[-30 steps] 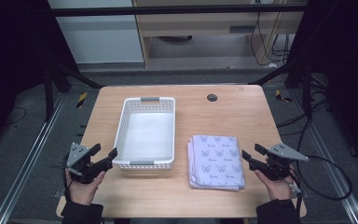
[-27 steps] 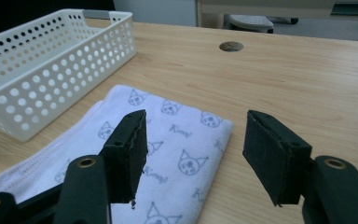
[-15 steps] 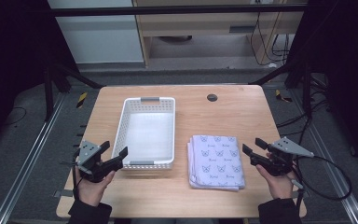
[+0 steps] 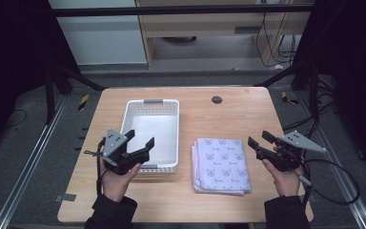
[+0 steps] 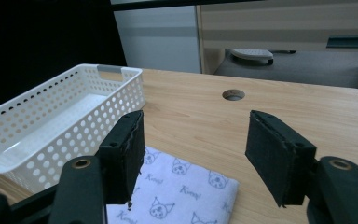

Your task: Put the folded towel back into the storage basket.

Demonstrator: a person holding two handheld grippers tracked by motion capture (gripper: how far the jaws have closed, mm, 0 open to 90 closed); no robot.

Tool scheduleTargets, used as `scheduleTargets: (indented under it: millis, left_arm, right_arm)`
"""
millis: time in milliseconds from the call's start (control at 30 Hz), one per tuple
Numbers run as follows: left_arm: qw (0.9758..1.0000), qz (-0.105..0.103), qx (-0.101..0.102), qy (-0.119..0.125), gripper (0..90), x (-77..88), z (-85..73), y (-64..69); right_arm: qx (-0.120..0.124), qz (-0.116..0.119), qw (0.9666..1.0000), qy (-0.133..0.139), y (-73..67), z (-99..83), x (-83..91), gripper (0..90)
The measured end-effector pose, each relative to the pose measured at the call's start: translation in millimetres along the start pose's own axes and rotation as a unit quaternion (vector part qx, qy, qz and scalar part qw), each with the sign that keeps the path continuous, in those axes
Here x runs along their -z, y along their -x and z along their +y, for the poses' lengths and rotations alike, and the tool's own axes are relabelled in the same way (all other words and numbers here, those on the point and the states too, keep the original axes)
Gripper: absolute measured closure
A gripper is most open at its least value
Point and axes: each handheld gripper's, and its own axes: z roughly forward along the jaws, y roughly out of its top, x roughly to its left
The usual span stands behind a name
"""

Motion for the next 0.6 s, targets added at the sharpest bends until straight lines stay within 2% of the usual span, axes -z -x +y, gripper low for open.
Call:
scheduleTargets:
  millis: [33,67,167,200,367,467,600]
  left_arm:
    - [1.0,-0.001,-0.002,-0.001,25.2,-1.5,0.3,2.9]
    - [1.0,-0.008,0.004,-0.001,25.5,-4.9,0.6,8.9]
    - [0.9999,-0.013,0.007,-0.002,25.6,-8.3,0.1,14.6]
    - [0.9999,-0.011,-0.002,-0.004,25.6,-11.4,-0.7,19.9]
    - [0.9998,-0.015,0.001,-0.009,25.5,-16.6,-4.0,27.1]
    - [0.9996,-0.021,0.011,-0.013,25.7,-21.7,-8.4,33.3]
    - [0.9996,-0.019,0.007,-0.019,25.9,-25.9,-11.4,38.5]
  right_arm:
    - [-0.001,0.0,1.0,0.001,-0.2,1.3,-0.6,36.5]
    - [0.0,-0.001,1.0,0.001,-0.4,3.1,-1.6,36.2]
    - [0.0,-0.001,1.0,0.002,-0.1,5.5,-3.1,35.9]
    - [-0.002,-0.001,1.0,0.005,0.3,7.7,-4.4,35.8]
    - [-0.006,0.002,0.9999,0.008,1.0,12.4,-8.3,35.1]
    - [-0.005,0.005,1.0,0.002,0.5,14.6,-16.0,34.3]
    - [-0.004,0.01,0.9999,-0.004,-1.0,14.7,-25.2,33.8]
